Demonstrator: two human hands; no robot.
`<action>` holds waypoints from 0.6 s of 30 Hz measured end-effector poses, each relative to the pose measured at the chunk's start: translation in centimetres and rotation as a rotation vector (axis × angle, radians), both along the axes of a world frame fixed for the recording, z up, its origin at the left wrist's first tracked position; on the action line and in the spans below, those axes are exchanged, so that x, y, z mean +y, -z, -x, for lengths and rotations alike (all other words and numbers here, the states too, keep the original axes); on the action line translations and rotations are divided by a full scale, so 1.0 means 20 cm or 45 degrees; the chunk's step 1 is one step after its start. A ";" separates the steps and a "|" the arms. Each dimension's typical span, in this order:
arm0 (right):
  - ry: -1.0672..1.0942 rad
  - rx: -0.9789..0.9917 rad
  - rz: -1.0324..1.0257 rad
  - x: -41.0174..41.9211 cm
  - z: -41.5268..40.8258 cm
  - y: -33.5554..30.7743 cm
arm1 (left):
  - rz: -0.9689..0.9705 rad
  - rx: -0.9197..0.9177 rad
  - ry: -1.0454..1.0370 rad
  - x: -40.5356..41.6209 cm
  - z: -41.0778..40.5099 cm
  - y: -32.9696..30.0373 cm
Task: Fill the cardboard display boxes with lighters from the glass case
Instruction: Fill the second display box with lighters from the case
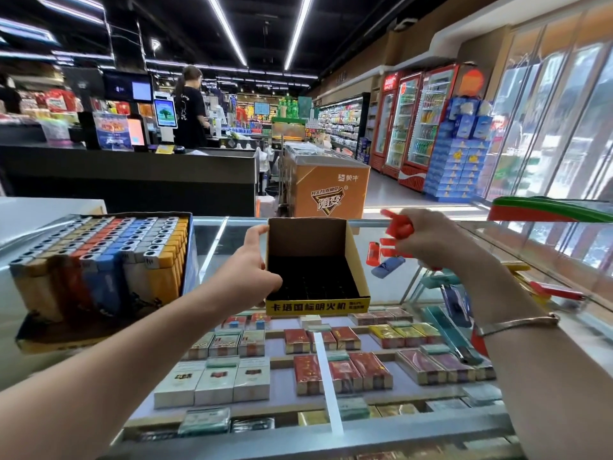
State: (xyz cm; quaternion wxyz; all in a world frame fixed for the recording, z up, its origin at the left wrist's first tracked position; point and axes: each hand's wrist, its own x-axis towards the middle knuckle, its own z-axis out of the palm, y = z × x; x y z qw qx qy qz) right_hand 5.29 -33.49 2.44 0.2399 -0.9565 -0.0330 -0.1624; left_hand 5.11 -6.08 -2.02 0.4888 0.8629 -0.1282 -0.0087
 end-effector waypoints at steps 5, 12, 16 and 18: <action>-0.366 -0.116 -1.018 0.27 0.08 -0.12 | -0.166 -0.017 0.075 0.00 0.03 -0.02; -0.358 0.287 -1.699 0.54 0.07 -0.04 | -0.346 0.151 0.219 0.06 0.08 -0.11; -0.296 0.324 -1.818 0.50 0.07 0.02 | -0.240 -0.055 0.216 0.08 0.10 -0.16; -0.266 0.333 -1.853 0.49 0.06 0.02 | -0.256 -0.333 0.212 0.07 0.10 -0.15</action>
